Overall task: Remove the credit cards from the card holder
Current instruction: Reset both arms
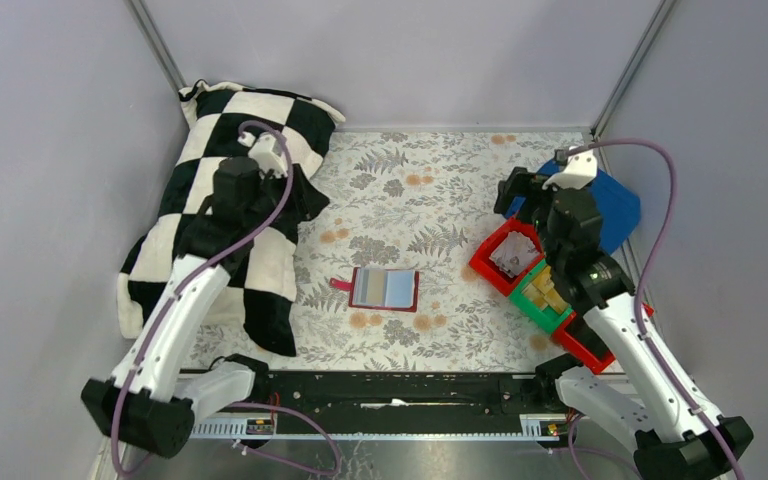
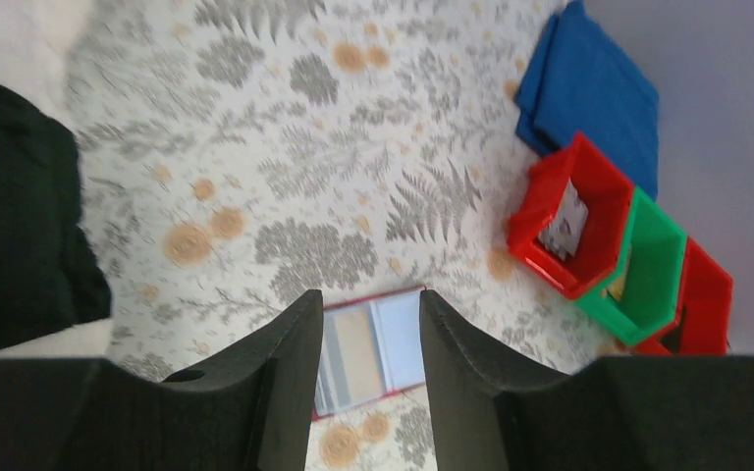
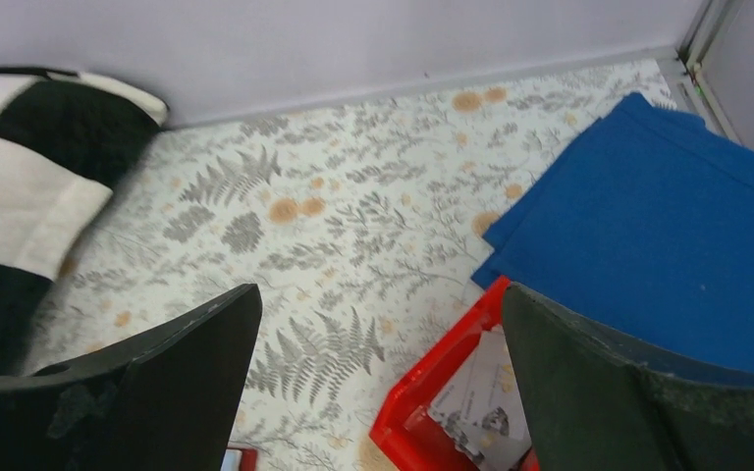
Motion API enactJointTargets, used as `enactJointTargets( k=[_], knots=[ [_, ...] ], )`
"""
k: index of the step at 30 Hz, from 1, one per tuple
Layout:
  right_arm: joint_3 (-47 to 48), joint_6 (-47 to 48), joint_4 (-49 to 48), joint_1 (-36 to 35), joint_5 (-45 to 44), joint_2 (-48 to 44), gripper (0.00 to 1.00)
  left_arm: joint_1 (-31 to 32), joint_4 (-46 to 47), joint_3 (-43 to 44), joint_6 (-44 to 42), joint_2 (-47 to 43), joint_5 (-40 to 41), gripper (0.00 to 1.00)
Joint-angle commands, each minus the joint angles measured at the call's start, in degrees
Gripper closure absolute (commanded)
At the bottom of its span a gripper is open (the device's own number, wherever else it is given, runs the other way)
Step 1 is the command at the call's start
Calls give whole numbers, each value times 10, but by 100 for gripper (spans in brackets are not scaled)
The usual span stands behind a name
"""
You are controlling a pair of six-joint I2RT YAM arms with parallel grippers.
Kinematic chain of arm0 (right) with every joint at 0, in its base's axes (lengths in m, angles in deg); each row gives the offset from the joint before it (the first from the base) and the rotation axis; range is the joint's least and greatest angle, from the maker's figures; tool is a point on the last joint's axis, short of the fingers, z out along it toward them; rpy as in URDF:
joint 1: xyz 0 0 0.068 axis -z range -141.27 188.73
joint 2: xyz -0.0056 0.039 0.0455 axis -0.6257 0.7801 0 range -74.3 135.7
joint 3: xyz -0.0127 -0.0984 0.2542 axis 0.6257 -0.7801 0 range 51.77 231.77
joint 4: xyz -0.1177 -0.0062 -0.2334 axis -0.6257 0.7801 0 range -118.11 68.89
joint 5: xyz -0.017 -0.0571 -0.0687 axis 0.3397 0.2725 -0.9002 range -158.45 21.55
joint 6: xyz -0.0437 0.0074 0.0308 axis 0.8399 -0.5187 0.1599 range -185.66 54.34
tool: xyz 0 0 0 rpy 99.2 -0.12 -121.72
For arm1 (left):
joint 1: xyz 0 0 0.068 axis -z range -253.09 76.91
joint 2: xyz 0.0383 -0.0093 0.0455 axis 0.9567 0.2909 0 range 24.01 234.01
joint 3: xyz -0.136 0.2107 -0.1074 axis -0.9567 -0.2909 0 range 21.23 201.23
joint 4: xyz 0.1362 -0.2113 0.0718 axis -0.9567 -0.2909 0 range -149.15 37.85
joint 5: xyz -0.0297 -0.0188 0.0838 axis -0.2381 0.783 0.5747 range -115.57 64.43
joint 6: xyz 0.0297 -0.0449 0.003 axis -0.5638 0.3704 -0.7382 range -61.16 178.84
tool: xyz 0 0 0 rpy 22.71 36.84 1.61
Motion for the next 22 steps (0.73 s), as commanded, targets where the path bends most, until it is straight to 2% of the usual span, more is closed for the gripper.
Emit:
enactJointTargets(
  k=[1, 4, 8, 16, 22],
  knots=[
    [-66, 17, -71, 2, -17, -21, 0, 1, 91, -39, -13, -94, 103, 54],
    [-110, 2, -117, 2, -28, -38, 0, 1, 139, -85, -4, -160, 156, 46],
    [-146, -13, -149, 2, -44, -50, 0, 1, 141, -111, 9, -206, 217, 46],
    [-139, -22, -142, 2, -75, -35, 0, 1, 114, -106, 17, -205, 244, 45],
    [-145, -29, -138, 2, -89, -45, 0, 1, 112, -99, 18, -190, 225, 46]
  ],
)
